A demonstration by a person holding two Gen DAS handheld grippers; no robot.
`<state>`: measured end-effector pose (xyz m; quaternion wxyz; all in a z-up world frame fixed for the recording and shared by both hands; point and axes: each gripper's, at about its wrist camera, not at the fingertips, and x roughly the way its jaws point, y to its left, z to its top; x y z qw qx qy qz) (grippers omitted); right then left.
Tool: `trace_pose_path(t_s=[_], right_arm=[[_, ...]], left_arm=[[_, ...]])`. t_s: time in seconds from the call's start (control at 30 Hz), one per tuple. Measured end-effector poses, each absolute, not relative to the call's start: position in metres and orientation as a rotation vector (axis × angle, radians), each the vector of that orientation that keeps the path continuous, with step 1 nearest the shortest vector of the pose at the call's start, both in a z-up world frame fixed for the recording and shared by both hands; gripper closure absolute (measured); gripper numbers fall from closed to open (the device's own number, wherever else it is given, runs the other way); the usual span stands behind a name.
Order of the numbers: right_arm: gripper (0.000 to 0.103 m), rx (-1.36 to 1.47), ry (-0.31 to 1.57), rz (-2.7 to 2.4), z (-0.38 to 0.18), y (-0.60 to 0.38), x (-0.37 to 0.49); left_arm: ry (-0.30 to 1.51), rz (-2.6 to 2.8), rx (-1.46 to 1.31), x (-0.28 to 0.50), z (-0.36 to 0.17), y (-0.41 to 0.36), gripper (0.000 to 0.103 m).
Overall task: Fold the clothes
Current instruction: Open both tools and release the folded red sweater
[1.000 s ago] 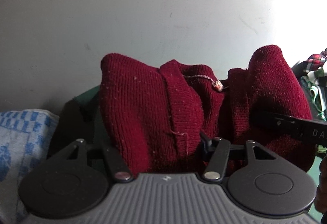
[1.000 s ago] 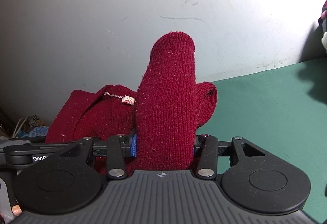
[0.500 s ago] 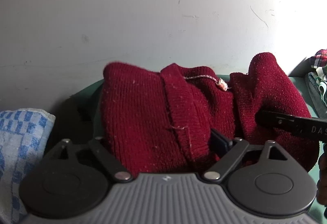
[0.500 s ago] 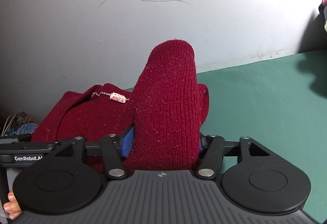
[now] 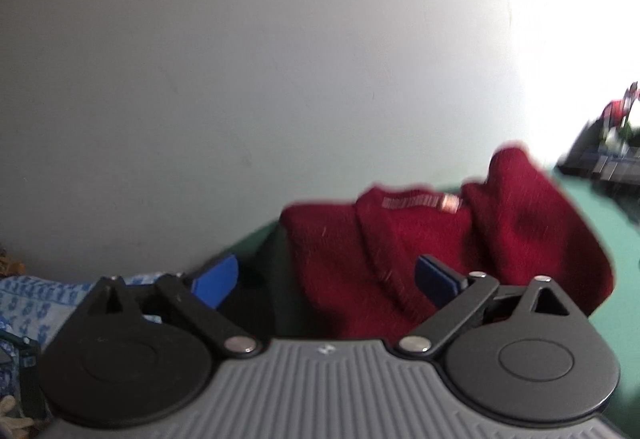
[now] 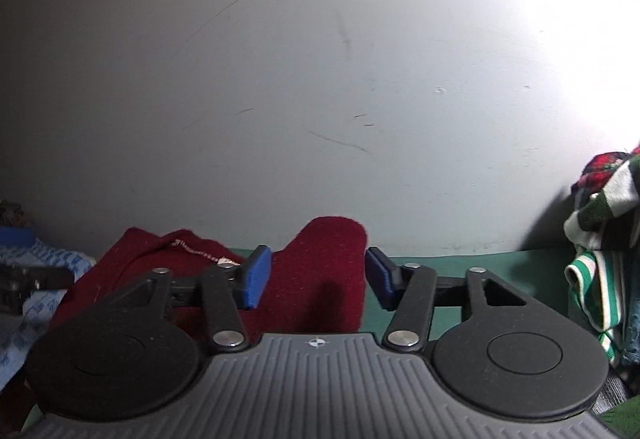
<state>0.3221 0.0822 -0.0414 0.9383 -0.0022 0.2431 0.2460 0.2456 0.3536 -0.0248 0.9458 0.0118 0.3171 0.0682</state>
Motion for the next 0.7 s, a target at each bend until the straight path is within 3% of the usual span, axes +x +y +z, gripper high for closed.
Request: trace_pose_path(t_s=[0.1, 0.17, 0.23, 0.7], right_arm=[[0.072, -0.017, 0.517, 0.503, -0.047, 0.093, 0.327], [0.076, -0.026, 0.531, 0.503, -0.051, 0.101, 0.330], [0.076, -0.034, 0.545, 0.504, -0.056, 0.108, 0.333], [0.078, -0.124, 0.587, 0.473, -0.085, 0.128, 0.356]], left_arm=[[0.647, 0.107, -0.029, 0.262, -0.029, 0.345, 0.017], [0.672, 0.106, -0.072, 0.277, -0.039, 0.342, 0.036], [0.686, 0.120, -0.093, 0.290, -0.049, 0.339, 0.048], [0.709, 0.211, -0.095, 0.308, -0.091, 0.348, 0.038]])
